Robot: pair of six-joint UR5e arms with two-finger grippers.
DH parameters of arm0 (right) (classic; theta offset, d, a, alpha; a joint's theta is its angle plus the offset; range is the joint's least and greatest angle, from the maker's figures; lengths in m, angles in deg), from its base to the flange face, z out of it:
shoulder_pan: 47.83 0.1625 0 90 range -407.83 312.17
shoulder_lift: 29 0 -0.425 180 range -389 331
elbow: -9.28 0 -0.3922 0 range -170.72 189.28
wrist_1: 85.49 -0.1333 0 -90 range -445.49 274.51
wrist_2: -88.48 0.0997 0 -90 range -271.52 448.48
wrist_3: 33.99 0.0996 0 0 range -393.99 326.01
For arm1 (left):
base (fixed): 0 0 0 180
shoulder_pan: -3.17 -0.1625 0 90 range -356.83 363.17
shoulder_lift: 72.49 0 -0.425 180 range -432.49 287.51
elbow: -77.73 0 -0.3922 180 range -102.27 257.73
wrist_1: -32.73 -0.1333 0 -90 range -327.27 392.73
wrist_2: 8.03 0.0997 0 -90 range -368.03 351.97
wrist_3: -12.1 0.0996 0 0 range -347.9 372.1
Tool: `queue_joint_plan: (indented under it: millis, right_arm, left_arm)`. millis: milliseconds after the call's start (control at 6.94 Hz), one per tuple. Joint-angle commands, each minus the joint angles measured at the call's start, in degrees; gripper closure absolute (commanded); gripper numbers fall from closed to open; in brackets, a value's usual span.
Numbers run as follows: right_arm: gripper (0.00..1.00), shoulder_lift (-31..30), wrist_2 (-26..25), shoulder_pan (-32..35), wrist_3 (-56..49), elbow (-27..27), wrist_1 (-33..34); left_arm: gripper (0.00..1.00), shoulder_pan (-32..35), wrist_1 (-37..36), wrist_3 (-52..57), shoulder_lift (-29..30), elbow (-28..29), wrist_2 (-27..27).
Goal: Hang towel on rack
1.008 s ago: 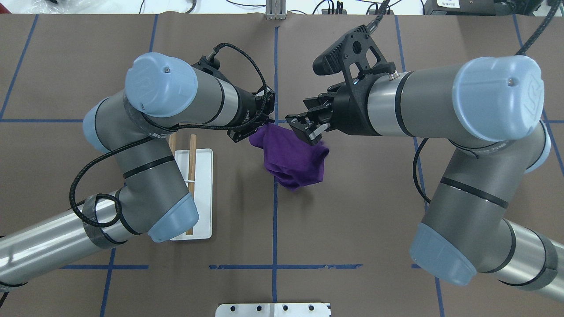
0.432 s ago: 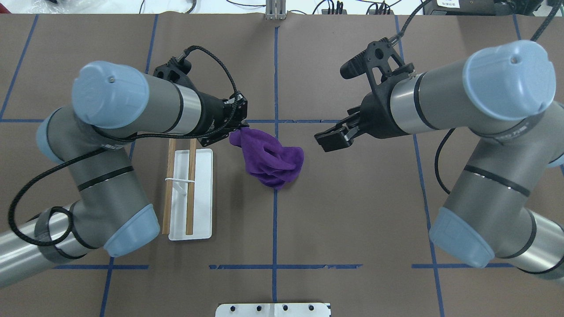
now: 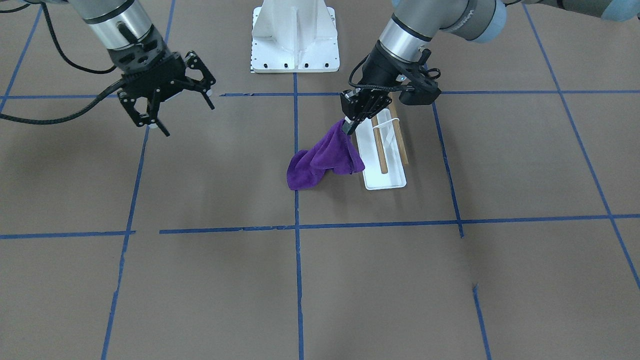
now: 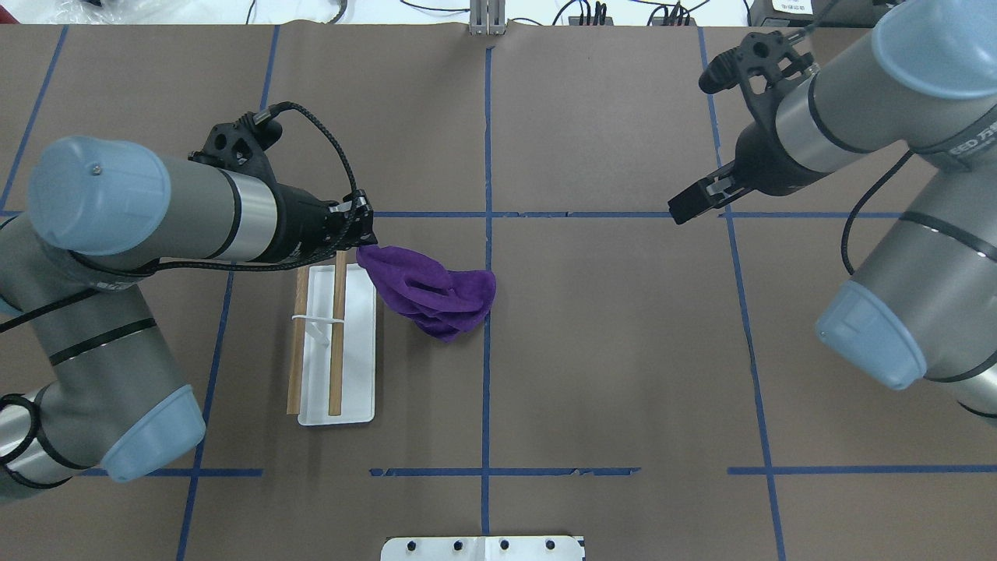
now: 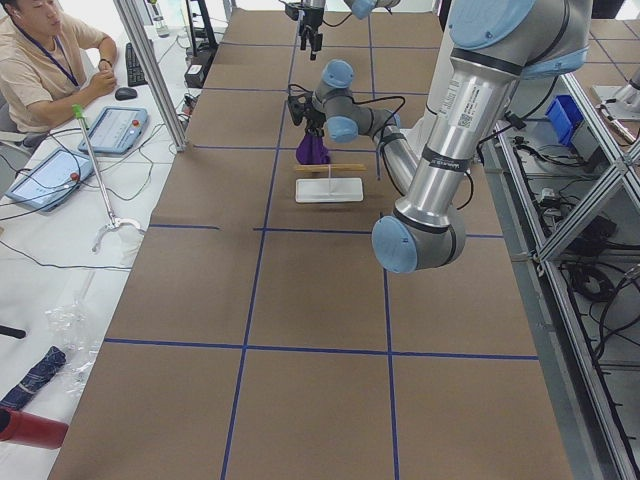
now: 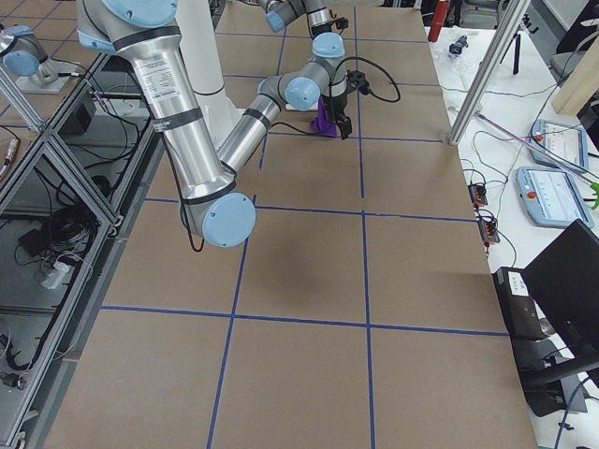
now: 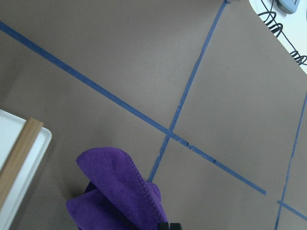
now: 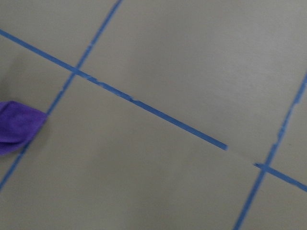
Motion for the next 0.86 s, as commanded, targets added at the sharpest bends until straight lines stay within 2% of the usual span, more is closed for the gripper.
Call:
queue_joint_plan:
  millis: [0,288,432,720]
  right_arm:
    - [0.00,-7.58,1.01,7.02,-9.11,0.21,3.84]
    - [0.00,-15.23,2.23,15.01,-20.02,0.74,3.75]
    - [0.00,-17.18,2.33,18.27,-20.06,2.31,3.93]
    - [0.00,-19.91,1.90,21.81,-20.41,9.15,3.58]
  left_arm:
    - [1.00,0.41,0.17,11.78,-8.54,-3.22,-0.04]
    - [1.00,1.03,5.14,21.71,-16.27,-3.68,-0.13]
    - [1.00,2.34,9.70,24.46,-19.97,-2.89,-0.13]
    - [1.00,3.66,11.24,27.03,-21.85,-2.27,-0.47]
